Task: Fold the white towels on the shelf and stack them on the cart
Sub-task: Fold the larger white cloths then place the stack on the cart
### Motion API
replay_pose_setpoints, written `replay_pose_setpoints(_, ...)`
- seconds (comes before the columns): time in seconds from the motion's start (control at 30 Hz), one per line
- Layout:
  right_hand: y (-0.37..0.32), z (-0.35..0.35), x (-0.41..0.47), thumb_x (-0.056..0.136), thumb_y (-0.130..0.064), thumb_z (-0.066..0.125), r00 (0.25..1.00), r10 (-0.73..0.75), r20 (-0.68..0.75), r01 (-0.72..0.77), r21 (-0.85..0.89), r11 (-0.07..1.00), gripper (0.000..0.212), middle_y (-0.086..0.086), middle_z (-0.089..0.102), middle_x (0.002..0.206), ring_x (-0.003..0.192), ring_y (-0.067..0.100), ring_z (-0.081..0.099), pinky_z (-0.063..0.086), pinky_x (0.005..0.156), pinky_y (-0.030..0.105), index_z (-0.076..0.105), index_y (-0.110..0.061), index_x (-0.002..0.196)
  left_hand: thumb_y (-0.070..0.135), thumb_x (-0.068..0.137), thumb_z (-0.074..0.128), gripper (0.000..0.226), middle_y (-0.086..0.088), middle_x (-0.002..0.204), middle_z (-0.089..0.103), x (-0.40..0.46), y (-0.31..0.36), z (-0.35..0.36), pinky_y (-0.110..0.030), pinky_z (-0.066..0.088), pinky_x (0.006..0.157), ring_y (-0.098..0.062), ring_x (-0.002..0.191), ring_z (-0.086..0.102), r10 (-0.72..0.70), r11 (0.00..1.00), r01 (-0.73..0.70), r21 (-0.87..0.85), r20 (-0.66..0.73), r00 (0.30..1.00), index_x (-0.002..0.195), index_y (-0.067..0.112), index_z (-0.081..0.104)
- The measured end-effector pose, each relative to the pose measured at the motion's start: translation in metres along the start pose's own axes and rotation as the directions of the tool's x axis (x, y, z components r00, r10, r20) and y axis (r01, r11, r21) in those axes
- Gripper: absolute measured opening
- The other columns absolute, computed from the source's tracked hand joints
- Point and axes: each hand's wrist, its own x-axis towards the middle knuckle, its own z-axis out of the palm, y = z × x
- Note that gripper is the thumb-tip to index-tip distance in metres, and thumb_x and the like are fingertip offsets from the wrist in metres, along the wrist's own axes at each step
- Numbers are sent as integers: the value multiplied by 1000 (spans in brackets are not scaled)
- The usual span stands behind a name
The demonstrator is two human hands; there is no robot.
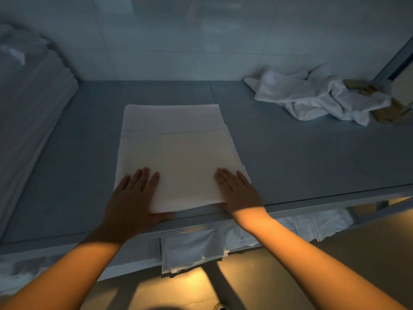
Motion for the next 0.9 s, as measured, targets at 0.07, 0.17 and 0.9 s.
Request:
replay_pose_setpoints(0.07,5,2,-4,56,-4,84,997,51,-59,-54,-51,997,68,21,61,124,113,35,61,50,90,54,62,6,119,89,69,15,114,-21,147,37,-1,0,0,-48,28,111,-36,136,37,-4,1000,4,-7,-4,1000,144,8,39)
replay_pose_setpoints(0.17,5,8,1,86,-8,59,996,67,60,-63,-76,995,70,18,25,154,143,30,23,16,116,48,26,2,146,88,71,18,110,-26,143,42,-2,0,0,-50,33,108,-39,131,44,-23,999,23,-34,-12,1000,141,8,45)
replay_pose_setpoints(0.9,-152,26,65,75,-78,45,998,2,57,-6,67,998,82,4,23,157,143,38,18,15,103,73,30,-39,146,91,68,30,109,-13,160,1,-67,-146,16,-31,-6,116,-24,148,3,-142,989,142,-40,-8,990,152,28,0)
